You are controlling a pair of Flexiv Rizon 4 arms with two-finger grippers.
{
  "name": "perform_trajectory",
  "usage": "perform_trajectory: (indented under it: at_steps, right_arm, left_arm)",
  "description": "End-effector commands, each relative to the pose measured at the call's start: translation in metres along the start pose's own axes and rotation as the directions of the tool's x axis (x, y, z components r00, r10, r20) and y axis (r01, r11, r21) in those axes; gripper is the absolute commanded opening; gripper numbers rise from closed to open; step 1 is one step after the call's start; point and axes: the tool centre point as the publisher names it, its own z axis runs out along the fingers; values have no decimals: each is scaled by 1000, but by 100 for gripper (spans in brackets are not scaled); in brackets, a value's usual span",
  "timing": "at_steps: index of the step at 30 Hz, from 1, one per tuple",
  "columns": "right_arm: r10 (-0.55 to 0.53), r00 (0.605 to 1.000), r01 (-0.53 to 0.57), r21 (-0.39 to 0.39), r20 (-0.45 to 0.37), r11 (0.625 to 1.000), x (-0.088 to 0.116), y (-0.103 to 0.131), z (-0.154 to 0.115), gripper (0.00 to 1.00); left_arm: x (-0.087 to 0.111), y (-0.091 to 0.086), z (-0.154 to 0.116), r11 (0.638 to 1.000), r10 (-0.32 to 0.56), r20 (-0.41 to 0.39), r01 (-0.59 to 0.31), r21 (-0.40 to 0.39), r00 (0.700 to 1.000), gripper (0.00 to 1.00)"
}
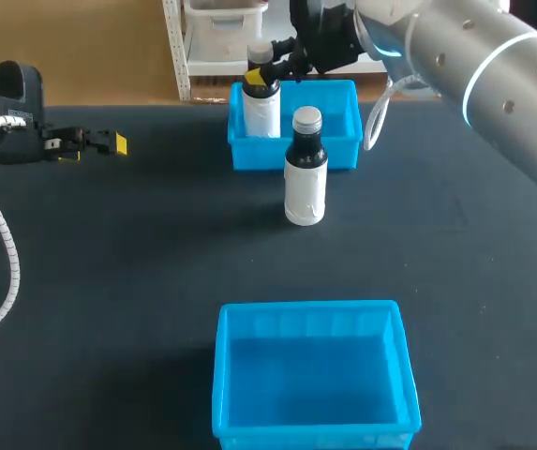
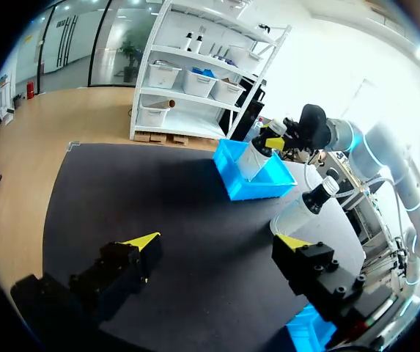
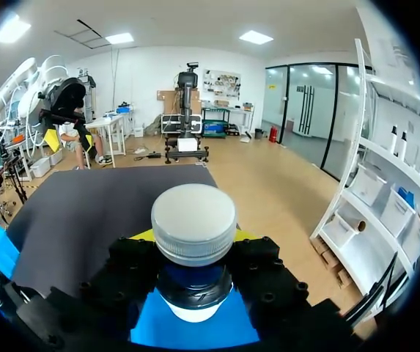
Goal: Pick up the bottle, and place it in the far bin if it is heavy, or in the near bin if it is light.
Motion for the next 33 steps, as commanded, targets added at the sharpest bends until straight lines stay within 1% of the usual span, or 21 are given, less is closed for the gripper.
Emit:
perform_trajectory:
  at_steps: [1, 11, 13, 17, 18, 19, 20, 21, 27, 33]
  right_arm:
    - [1, 1000, -3, -364, -5, 931, -4, -11, 5, 0]
    - [10, 1000, -11, -370, -6, 929, 0, -12, 8, 0]
    - [9, 1000, -11, -373, -6, 928, 0, -12, 8, 12]
    - [8, 1000, -11, -374, -10, 927, 0, -12, 8, 15]
    - [8, 1000, -12, -375, -11, 927, 0, -12, 9, 22]
    - [8, 1000, -12, -376, -13, 927, 0, -12, 9, 32]
    - [8, 1000, -13, -377, -15, 926, 0, -12, 8, 45]
    - [7, 1000, -13, -377, -17, 926, 0, -12, 8, 100]
    - [14, 1000, -23, -366, -27, 930, 0, -14, 4, 100]
    - [16, 999, -25, -342, -31, 939, 1, -15, -9, 100]
  left_arm:
    - [0, 0, 0, 1000, 0, 0, 0, 0, 1000, 100]
    - [0, 0, 0, 1000, 0, 0, 0, 0, 1000, 100]
    - [0, 0, 0, 1000, 0, 0, 0, 0, 1000, 100]
    - [0, 0, 0, 1000, 0, 0, 0, 0, 1000, 100]
    - [0, 0, 0, 1000, 0, 0, 0, 0, 1000, 100]
    - [0, 0, 0, 1000, 0, 0, 0, 0, 1000, 100]
    - [0, 0, 0, 1000, 0, 0, 0, 0, 1000, 100]
    - [0, 0, 0, 1000, 0, 0, 0, 0, 1000, 100]
    - [0, 0, 0, 1000, 0, 0, 0, 0, 1000, 100]
    - [0, 0, 0, 1000, 0, 0, 0, 0, 1000, 100]
